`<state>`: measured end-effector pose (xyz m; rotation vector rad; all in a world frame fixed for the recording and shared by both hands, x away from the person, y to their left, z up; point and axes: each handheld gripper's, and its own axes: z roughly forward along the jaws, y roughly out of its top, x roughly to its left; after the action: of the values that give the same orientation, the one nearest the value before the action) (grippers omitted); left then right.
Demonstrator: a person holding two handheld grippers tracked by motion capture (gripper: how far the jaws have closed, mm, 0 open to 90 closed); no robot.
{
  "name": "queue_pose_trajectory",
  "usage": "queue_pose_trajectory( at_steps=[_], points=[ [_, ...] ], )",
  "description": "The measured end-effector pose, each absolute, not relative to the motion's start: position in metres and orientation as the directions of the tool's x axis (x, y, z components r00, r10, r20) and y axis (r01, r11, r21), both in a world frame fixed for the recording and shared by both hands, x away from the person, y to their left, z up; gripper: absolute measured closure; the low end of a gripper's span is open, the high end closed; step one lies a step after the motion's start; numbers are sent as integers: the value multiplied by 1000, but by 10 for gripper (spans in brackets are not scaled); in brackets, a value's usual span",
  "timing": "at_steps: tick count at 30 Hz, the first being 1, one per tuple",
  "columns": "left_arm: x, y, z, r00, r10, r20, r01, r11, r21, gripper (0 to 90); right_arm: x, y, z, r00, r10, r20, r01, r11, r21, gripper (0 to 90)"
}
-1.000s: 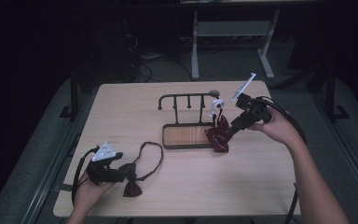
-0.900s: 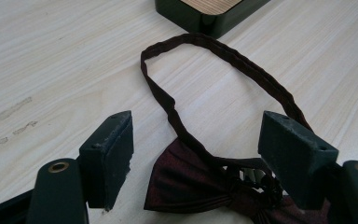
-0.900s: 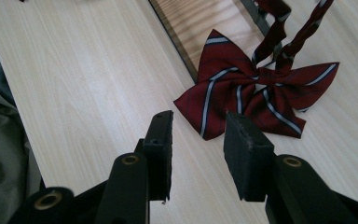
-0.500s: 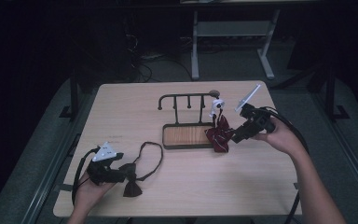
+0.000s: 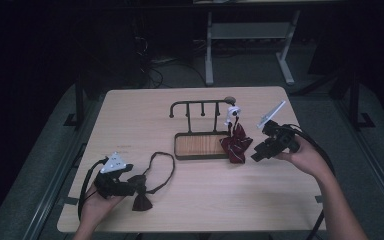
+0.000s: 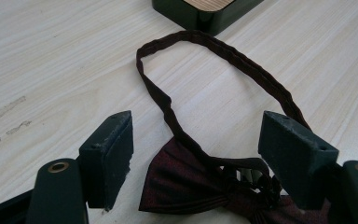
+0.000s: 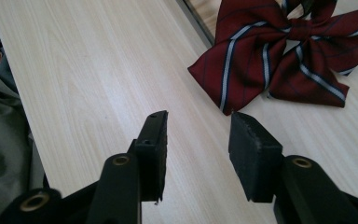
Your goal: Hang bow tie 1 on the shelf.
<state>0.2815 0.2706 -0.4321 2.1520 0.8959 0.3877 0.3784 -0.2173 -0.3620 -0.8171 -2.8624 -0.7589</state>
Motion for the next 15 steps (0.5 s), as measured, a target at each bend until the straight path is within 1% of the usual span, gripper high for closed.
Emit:
queue_pose_trajectory(
  at_steps=[15],
  points=[
    [283,271,-434,710,704,-9,478,-472,741,265,367,-227,-383,-839,496,224,541,712,448,535]
  ],
)
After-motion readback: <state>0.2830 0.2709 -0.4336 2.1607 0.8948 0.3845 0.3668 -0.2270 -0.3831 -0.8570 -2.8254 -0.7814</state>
